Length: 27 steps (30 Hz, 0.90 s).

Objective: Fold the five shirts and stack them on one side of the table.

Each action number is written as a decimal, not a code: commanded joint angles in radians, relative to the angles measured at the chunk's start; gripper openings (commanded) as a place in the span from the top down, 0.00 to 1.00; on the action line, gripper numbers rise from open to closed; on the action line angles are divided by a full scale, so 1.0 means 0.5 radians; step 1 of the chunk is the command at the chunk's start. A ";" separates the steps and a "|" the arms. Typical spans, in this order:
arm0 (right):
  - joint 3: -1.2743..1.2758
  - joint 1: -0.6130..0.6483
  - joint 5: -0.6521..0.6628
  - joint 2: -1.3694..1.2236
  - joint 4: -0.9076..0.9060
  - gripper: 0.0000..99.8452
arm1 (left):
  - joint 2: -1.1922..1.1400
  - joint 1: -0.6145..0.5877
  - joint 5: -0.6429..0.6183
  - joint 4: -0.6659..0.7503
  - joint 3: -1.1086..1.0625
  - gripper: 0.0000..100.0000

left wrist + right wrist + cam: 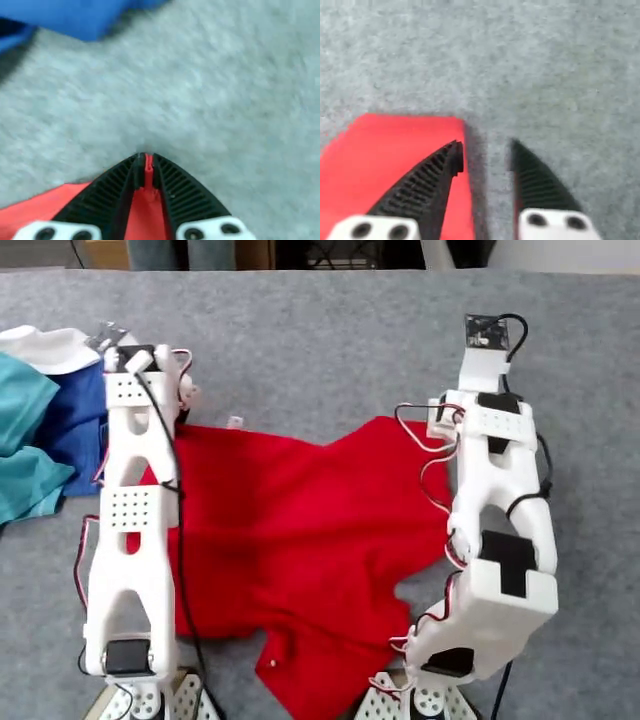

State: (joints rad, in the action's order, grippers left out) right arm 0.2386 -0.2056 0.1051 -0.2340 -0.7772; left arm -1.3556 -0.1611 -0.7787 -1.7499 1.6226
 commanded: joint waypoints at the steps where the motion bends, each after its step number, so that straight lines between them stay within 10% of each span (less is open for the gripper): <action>1: -0.091 0.071 0.012 -0.029 -0.003 0.76 | 0.012 -0.087 0.021 -0.012 0.087 0.97; 18: -1.419 0.331 -0.147 -0.781 -1.096 0.76 | 0.003 -0.109 0.206 0.104 0.060 0.97; 27: -1.855 0.138 0.104 -0.796 -1.651 0.97 | 0.003 -0.109 0.212 0.184 0.060 0.97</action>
State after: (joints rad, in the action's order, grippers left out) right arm -0.6084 -0.1258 0.1297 -0.6636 -1.5228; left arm -1.3617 -0.1949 -0.6866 -1.6747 1.6287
